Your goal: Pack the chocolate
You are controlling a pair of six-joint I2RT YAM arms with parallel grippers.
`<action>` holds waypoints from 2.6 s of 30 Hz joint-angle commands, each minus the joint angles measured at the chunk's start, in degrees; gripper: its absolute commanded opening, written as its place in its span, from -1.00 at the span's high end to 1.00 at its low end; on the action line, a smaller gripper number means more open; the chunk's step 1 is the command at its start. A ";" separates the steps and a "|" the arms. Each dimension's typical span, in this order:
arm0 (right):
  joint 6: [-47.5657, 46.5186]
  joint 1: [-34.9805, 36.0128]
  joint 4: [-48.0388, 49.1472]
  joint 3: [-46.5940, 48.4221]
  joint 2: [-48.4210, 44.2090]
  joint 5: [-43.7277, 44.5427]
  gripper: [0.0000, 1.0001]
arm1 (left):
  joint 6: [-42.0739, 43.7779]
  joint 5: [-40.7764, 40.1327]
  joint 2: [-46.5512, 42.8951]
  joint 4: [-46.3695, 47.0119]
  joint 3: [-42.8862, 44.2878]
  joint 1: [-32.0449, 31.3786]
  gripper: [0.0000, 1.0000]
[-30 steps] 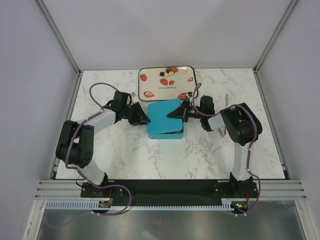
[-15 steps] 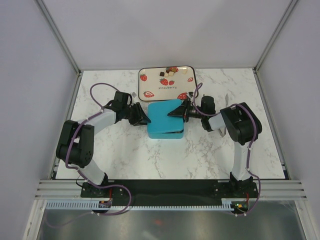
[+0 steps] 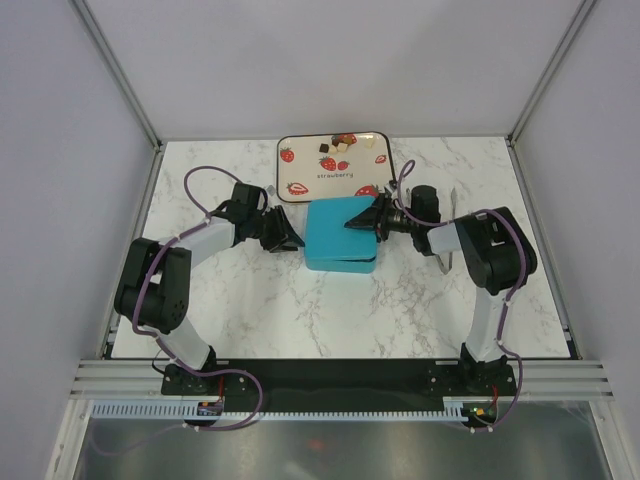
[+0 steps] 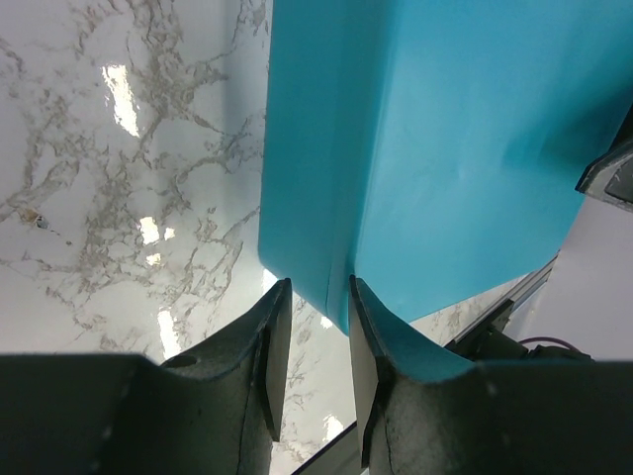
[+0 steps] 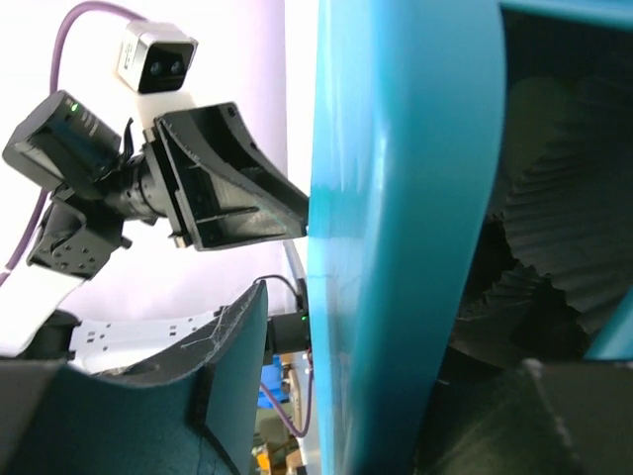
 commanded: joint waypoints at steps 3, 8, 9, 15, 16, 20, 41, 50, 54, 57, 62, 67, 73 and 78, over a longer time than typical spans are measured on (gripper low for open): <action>-9.69 -2.00 -9.87 2.49 -3.73 3.24 0.00 | -0.69 -0.12 0.52 0.89 1.58 -0.34 0.27; -11.46 -2.00 -14.28 3.38 -4.00 3.15 -0.01 | -0.69 -0.47 0.26 0.54 2.28 -0.34 0.24; -11.46 -2.26 -14.28 3.20 -4.17 3.15 -0.02 | -0.69 -0.47 0.08 0.36 2.55 -0.34 0.23; -12.69 -2.26 -15.33 2.76 -4.53 3.50 -0.01 | -1.04 -0.47 -0.10 0.18 5.53 -0.34 0.16; -12.69 -2.26 -15.25 2.67 -4.44 3.41 -0.01 | -1.13 -0.47 -0.01 0.27 5.88 -0.43 0.15; -12.78 -2.44 -14.81 1.80 -4.44 3.41 0.00 | -1.22 -0.21 1.57 1.41 7.90 -0.96 0.13; -17.79 -3.14 -23.50 4.52 -7.16 6.66 -0.25 | -0.51 -0.91 9.83 3.79 10.90 -4.47 0.28; -21.57 -3.58 -30.71 6.36 -8.83 10.09 -0.30 | 0.01 -2.05 10.63 3.00 11.07 -4.74 0.29; -22.53 -3.84 -33.25 7.24 -9.88 10.71 -0.32 | 0.19 -2.58 10.80 2.30 11.07 -4.82 0.29; -22.97 -4.46 -34.49 7.68 -10.76 10.97 -0.32 | 0.19 -2.58 10.98 2.21 11.07 -4.91 0.30; -24.03 -4.90 -36.51 8.21 -12.26 11.76 -0.34 | 0.19 -2.93 11.24 1.94 10.99 -5.09 0.31; -26.14 -4.90 -38.54 9.53 -12.00 11.59 -0.36 | 0.37 -2.84 10.89 1.68 11.07 -5.18 0.31; -26.93 -4.81 -37.92 7.86 -11.03 11.15 -0.19 | 0.80 -5.91 8.52 -0.95 11.07 -5.18 0.28; -28.77 -4.81 -38.80 6.01 -11.90 12.72 -0.02 | 0.63 -9.08 6.24 -3.42 10.98 -5.09 0.23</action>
